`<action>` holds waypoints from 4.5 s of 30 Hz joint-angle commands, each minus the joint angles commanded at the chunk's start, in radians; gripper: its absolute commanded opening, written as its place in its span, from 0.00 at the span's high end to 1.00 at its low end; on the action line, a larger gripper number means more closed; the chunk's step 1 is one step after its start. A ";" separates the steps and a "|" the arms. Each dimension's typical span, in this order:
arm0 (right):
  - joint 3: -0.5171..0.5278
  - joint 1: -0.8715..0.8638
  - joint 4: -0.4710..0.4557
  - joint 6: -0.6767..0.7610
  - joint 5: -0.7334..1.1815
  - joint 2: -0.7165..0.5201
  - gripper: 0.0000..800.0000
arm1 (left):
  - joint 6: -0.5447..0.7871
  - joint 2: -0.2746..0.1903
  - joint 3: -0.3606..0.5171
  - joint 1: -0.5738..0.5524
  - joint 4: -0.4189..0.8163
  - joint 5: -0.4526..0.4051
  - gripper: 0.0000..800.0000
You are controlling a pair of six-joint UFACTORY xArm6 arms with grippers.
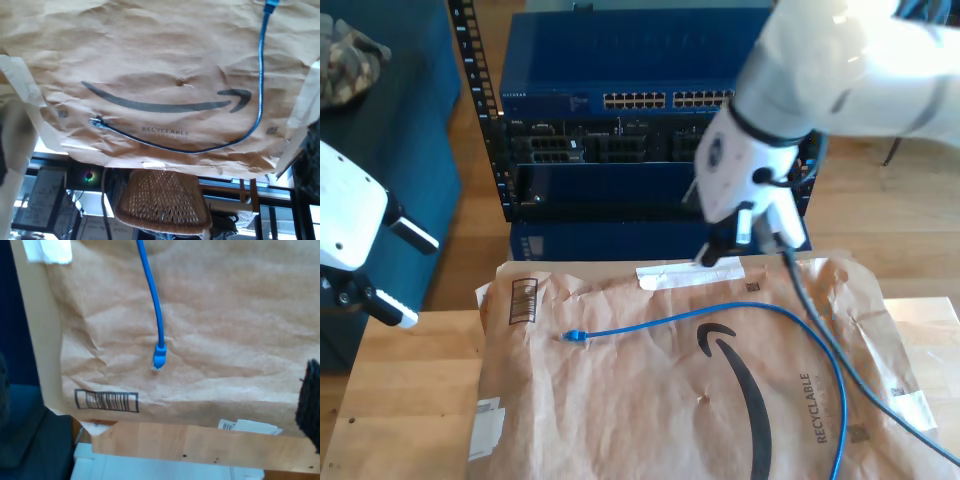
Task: Grab the cable and plug it in
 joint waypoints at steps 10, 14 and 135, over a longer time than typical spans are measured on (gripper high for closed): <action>0.002 0.118 -0.009 -0.002 -0.129 0.106 0.01 | -0.034 0.011 0.141 -0.081 0.002 -0.172 0.00; 0.002 0.153 -0.014 0.000 -0.176 0.147 0.01 | -0.044 0.011 0.190 -0.115 0.002 -0.210 0.00; 0.058 -0.399 0.209 0.104 0.310 -0.296 0.97 | -0.235 0.160 -0.183 -0.511 -0.120 -0.160 0.00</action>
